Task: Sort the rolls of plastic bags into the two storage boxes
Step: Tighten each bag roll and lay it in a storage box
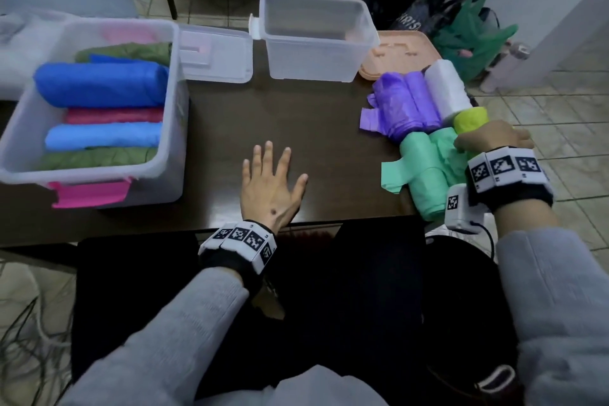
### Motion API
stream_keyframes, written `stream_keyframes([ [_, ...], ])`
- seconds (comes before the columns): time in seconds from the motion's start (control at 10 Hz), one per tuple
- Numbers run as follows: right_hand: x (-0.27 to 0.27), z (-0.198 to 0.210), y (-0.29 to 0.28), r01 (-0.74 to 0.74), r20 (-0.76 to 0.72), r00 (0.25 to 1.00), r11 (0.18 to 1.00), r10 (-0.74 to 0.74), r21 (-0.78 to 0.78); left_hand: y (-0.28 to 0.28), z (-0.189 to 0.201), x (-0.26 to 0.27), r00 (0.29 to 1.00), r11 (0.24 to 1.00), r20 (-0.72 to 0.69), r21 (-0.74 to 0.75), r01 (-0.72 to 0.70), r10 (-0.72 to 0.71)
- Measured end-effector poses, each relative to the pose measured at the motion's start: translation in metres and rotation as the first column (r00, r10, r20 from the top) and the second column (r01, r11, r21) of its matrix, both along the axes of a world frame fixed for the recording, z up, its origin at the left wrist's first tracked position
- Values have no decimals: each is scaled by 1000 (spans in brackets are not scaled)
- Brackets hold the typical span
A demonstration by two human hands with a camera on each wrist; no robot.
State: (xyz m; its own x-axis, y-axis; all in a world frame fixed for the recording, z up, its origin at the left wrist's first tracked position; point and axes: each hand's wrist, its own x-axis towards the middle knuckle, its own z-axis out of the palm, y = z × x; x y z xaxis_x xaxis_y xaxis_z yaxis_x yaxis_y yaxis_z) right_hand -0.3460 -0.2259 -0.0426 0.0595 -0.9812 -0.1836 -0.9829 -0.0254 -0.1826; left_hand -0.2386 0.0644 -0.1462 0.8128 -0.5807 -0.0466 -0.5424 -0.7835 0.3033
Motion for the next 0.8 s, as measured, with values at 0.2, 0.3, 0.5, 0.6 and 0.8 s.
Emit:
stream_keyframes([
  [0.2, -2, 1, 0, -83, 32, 996, 997, 83, -4, 0, -1, 0, 1000, 1000, 11, 6, 3, -3],
  [0.3, -2, 3, 4, -97, 13, 995, 995, 98, -10, 0, -2, 1, 1000, 1000, 14, 13, 5, -6],
  [0.5, 7, 13, 15, -116, 102, 988, 993, 119, -37, 0, -4, 1, 1000, 1000, 15, -1, 1, -1],
  [0.6, 25, 21, 36, -248, 128, 957, 963, 261, -109, 0, -5, 2, 1000, 1000, 13, 2, 3, -3],
  [0.8, 71, 15, 102, -551, 172, 802, 820, 571, -155, -1, -7, 2, 1000, 1000, 1, -11, 1, -1],
])
